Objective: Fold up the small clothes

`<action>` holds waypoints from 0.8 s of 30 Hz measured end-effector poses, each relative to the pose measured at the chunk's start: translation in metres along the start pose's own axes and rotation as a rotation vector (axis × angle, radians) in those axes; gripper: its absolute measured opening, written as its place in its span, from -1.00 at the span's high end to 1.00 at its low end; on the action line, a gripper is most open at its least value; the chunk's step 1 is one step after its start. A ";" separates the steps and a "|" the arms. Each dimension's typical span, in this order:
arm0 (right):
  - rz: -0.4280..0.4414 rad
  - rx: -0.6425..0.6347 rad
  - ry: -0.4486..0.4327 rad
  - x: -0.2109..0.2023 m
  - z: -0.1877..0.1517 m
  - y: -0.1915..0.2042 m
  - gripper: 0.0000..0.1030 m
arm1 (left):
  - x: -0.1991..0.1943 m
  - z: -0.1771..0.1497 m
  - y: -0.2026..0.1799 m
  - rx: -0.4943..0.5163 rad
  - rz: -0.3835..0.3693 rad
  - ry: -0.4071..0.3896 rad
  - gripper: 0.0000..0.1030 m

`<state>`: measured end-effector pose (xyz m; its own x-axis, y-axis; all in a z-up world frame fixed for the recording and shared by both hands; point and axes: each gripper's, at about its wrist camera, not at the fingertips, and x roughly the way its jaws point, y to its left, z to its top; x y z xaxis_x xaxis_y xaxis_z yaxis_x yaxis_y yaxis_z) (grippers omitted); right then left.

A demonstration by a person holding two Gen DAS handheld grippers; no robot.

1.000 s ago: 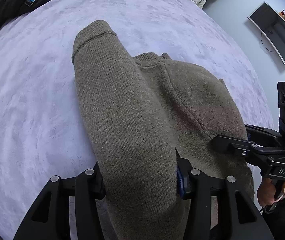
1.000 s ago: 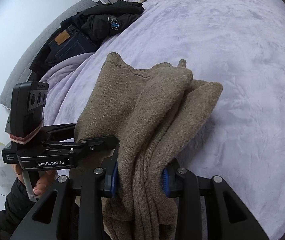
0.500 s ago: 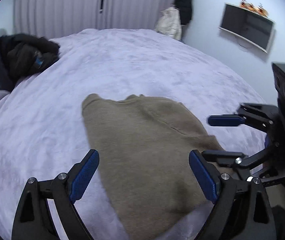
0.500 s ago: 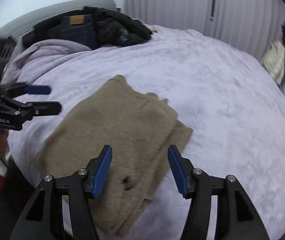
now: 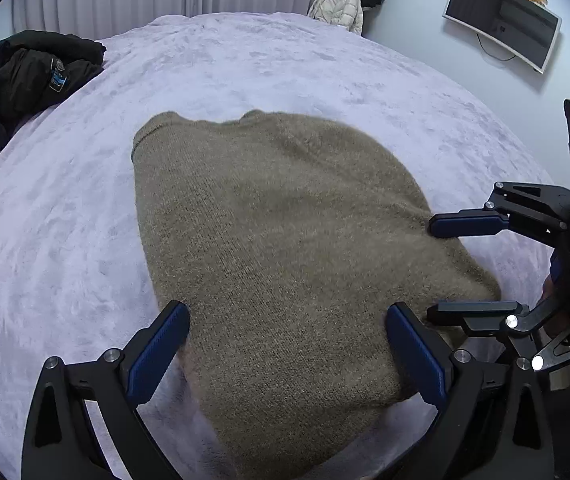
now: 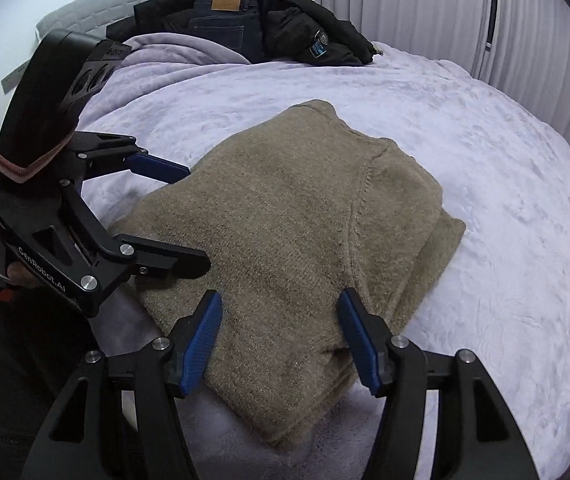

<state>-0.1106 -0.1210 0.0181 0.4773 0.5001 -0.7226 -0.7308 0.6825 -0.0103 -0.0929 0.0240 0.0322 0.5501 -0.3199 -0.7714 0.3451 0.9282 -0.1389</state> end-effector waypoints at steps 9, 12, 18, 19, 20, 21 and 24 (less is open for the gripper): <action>0.078 -0.034 -0.053 0.003 0.062 -0.042 -0.52 | 0.051 0.082 0.062 -0.274 0.201 0.092 -0.93; 0.104 -0.101 0.015 0.038 0.082 -0.039 -0.52 | 0.074 0.086 0.075 -0.313 0.289 0.112 -0.93; 0.147 -0.016 0.080 0.084 0.075 -0.078 -0.52 | 0.099 0.062 0.107 -0.475 0.169 0.159 -1.00; 0.172 0.035 0.063 0.083 0.071 -0.086 -0.52 | 0.095 0.063 0.103 -0.450 0.180 0.155 -1.00; 0.171 0.060 0.048 0.080 0.067 -0.089 -0.52 | 0.090 0.064 0.099 -0.418 0.197 0.149 -1.00; 0.152 0.068 0.039 0.076 0.064 -0.088 -0.52 | 0.084 0.067 0.094 -0.389 0.211 0.138 -1.00; 0.039 0.090 0.034 0.058 0.062 -0.078 -0.53 | 0.064 0.083 0.091 -0.330 0.240 0.071 -1.00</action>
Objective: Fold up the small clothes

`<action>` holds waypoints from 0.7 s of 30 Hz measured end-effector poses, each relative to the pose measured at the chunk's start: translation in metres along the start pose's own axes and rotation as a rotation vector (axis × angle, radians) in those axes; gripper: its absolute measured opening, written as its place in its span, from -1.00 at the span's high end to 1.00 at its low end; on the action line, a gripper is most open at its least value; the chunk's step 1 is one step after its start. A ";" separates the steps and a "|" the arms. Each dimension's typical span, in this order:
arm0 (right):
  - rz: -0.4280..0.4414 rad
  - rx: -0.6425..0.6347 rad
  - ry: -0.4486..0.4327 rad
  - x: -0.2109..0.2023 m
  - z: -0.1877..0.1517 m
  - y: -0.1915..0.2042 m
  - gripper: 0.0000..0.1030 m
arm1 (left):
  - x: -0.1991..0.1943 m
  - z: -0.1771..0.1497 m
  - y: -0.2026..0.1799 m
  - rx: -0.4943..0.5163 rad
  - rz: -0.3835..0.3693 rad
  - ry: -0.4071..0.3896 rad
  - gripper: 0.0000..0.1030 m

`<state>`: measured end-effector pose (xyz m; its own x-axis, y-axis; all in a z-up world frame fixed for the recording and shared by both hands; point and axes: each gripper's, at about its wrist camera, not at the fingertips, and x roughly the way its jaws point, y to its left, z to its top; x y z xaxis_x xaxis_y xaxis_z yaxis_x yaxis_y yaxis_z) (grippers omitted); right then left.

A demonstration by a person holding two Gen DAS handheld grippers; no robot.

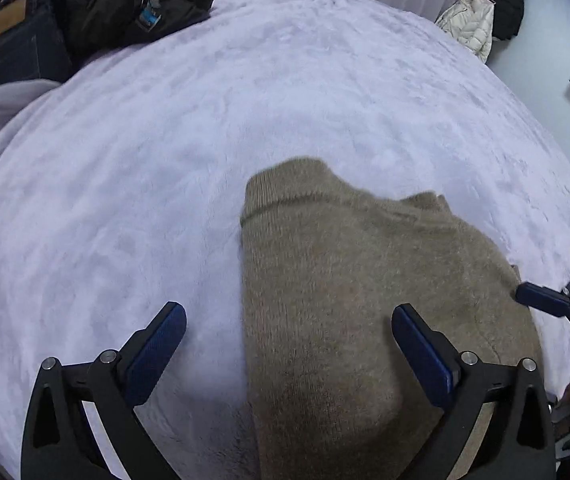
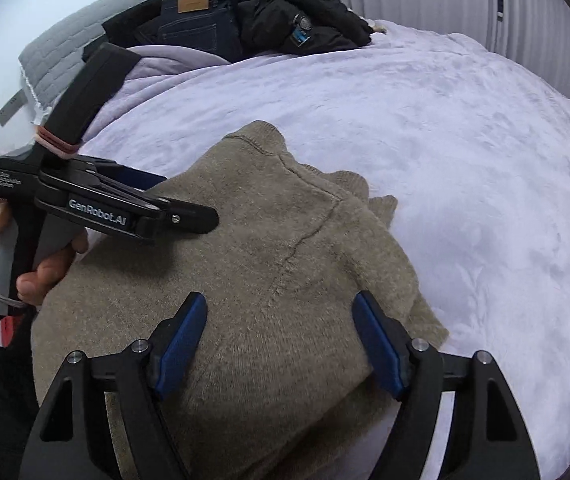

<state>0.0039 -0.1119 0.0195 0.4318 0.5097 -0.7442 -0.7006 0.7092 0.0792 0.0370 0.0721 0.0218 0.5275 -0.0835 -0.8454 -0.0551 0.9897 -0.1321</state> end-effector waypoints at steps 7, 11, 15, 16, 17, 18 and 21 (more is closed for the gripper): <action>-0.024 -0.047 -0.072 -0.021 0.026 0.039 -0.56 | 0.040 0.041 0.022 -0.063 0.111 0.076 -1.00; -0.022 -0.018 0.047 0.020 0.034 0.041 -0.56 | 0.054 0.028 0.038 -0.123 0.045 0.108 -1.00; -0.009 0.108 0.054 0.030 0.015 0.015 -0.55 | 0.025 0.015 0.049 -0.122 0.031 0.073 -1.00; -0.006 0.137 0.045 0.022 0.011 0.011 -0.55 | 0.011 0.010 0.050 -0.112 0.043 0.043 -1.00; -0.018 0.151 0.037 0.014 0.006 0.009 -0.55 | -0.002 0.007 0.050 -0.103 0.043 0.018 -1.00; -0.049 0.157 0.032 0.005 0.003 0.010 -0.55 | -0.014 0.003 0.050 -0.097 0.032 0.000 -1.00; -0.086 0.177 -0.002 -0.027 -0.004 0.019 -0.56 | -0.038 -0.017 0.033 -0.049 -0.021 -0.020 -1.00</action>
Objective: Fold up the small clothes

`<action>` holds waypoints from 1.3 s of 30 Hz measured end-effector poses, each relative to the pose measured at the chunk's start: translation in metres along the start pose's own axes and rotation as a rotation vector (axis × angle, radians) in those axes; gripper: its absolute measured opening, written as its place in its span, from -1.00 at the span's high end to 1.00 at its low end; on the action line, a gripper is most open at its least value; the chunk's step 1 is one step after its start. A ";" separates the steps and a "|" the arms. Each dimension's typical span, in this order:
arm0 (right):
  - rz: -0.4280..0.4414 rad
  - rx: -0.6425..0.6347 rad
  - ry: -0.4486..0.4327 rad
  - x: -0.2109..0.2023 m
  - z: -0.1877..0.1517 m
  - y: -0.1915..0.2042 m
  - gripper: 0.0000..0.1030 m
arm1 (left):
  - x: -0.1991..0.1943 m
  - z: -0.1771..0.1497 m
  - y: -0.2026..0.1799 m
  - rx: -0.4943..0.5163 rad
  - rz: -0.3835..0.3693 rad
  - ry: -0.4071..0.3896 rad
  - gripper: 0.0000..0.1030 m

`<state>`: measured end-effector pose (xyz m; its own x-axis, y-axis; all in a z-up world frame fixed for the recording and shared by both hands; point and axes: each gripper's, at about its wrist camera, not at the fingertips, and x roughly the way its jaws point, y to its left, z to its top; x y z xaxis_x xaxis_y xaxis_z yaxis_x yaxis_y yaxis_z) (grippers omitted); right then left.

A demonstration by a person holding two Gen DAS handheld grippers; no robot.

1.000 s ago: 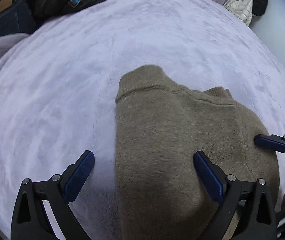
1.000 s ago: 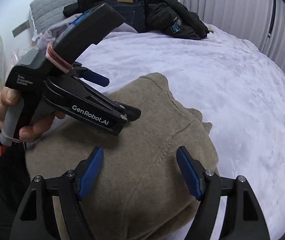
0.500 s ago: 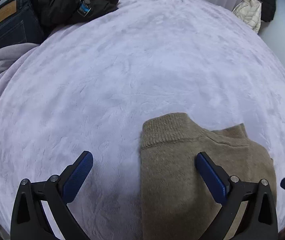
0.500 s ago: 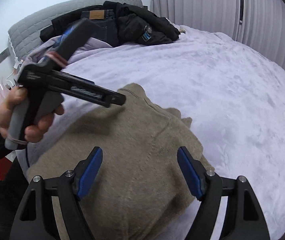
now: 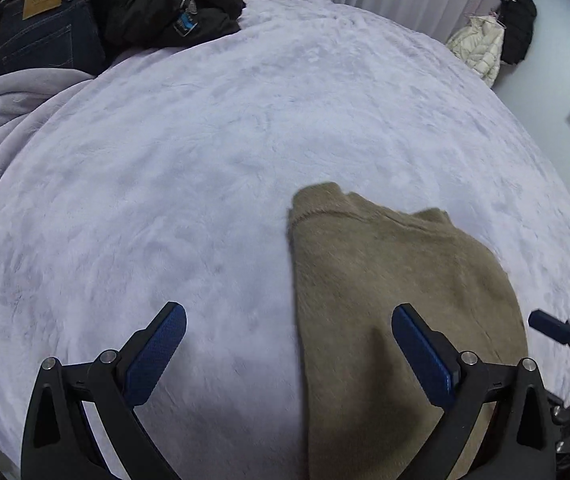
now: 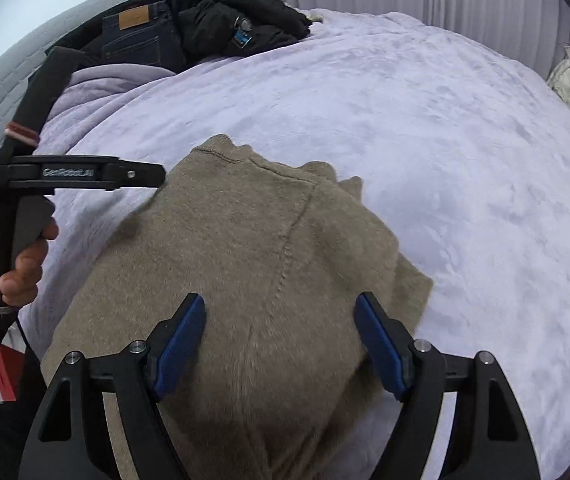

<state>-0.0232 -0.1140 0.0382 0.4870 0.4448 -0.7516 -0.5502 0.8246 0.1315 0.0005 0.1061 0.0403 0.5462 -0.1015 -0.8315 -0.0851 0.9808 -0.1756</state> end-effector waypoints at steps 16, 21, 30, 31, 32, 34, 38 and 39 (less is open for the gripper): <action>0.085 -0.201 -0.048 -0.017 -0.078 0.050 -0.57 | -0.014 -0.075 -0.002 0.029 -0.069 -0.016 -1.00; 0.030 -0.232 -0.056 -0.038 -0.098 0.048 -0.57 | -0.050 -0.091 -0.003 0.077 -0.025 -0.102 -1.00; 0.014 -0.243 -0.108 -0.068 -0.100 0.063 -0.58 | -0.064 -0.116 -0.036 0.238 -0.037 -0.130 -1.00; 0.018 -0.240 -0.109 -0.065 -0.099 0.065 -0.58 | -0.056 -0.118 -0.038 0.237 -0.032 -0.113 -1.00; 0.018 -0.235 -0.106 -0.061 -0.099 0.067 -0.58 | -0.046 -0.119 -0.038 0.237 -0.015 -0.089 -1.00; 0.012 -0.231 -0.090 -0.049 -0.101 0.067 -0.58 | -0.030 -0.124 -0.032 0.216 -0.004 -0.035 -1.00; -0.080 -0.154 0.025 -0.025 -0.117 0.045 -0.58 | -0.039 -0.132 -0.011 0.146 -0.056 -0.017 -1.00; -0.071 -0.120 0.040 -0.026 -0.122 0.037 -0.58 | -0.046 -0.135 -0.008 0.159 -0.041 -0.035 -1.00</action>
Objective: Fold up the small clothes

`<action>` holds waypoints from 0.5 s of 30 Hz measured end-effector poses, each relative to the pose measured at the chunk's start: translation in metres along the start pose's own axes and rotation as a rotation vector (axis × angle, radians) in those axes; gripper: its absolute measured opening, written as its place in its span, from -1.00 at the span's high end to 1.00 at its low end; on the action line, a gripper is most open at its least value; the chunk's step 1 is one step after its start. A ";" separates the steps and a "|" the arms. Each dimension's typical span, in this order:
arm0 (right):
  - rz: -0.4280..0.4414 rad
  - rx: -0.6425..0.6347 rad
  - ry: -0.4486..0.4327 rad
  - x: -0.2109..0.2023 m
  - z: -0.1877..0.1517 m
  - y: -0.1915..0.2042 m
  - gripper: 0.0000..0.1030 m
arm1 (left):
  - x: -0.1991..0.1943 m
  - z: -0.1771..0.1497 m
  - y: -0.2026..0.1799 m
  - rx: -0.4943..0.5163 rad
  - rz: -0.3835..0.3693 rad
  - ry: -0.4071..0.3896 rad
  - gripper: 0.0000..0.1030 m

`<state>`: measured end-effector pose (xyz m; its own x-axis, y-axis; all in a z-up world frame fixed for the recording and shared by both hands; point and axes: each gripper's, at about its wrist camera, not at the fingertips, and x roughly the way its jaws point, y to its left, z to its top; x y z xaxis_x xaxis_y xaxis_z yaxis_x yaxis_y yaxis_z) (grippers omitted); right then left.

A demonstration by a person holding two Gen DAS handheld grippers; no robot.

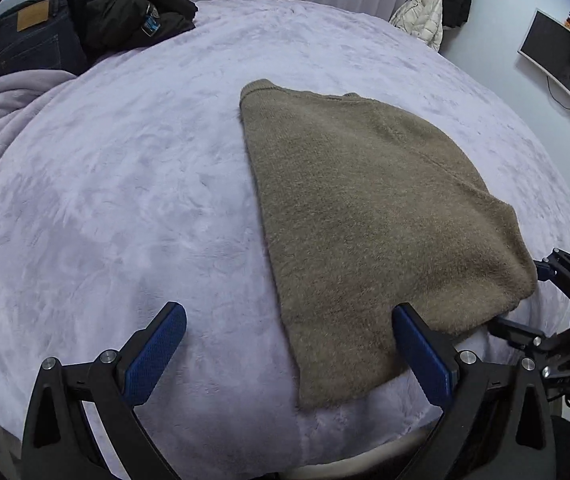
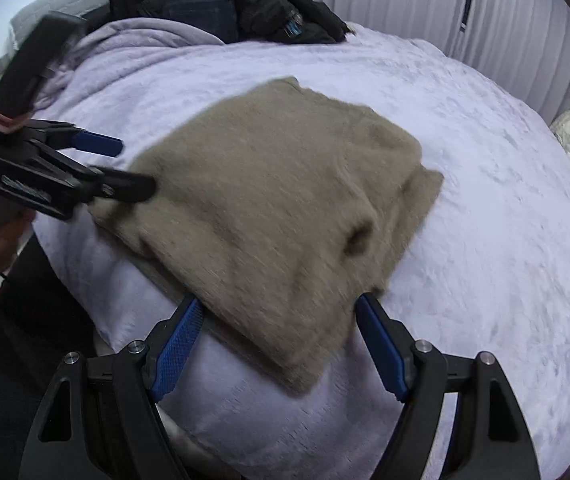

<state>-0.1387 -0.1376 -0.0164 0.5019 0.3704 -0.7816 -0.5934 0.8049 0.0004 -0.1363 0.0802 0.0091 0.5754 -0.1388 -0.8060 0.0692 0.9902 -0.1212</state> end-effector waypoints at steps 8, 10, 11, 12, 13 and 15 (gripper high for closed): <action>0.054 0.123 -0.148 -0.045 0.003 -0.027 -0.58 | -0.008 0.032 -0.018 0.057 0.049 -0.055 -1.00; 0.054 0.103 -0.178 -0.044 0.019 -0.021 -0.58 | 0.002 0.039 -0.026 0.062 0.075 -0.045 -1.00; 0.052 0.085 -0.179 -0.040 0.027 -0.017 -0.58 | 0.008 0.041 -0.029 0.067 0.092 -0.034 -1.00; 0.052 0.066 -0.181 -0.037 0.032 -0.012 -0.58 | 0.012 0.041 -0.030 0.071 0.102 -0.027 -1.00; 0.056 0.050 -0.185 -0.033 0.036 -0.007 -0.58 | 0.016 0.041 -0.030 0.073 0.109 -0.018 -1.00; 0.087 0.042 -0.177 -0.021 0.039 0.000 -0.58 | 0.018 0.040 -0.029 0.072 0.112 -0.010 -1.00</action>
<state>-0.1241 -0.1273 0.0244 0.5549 0.5119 -0.6558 -0.6142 0.7838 0.0921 -0.0956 0.0493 0.0208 0.5912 -0.0273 -0.8060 0.0621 0.9980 0.0117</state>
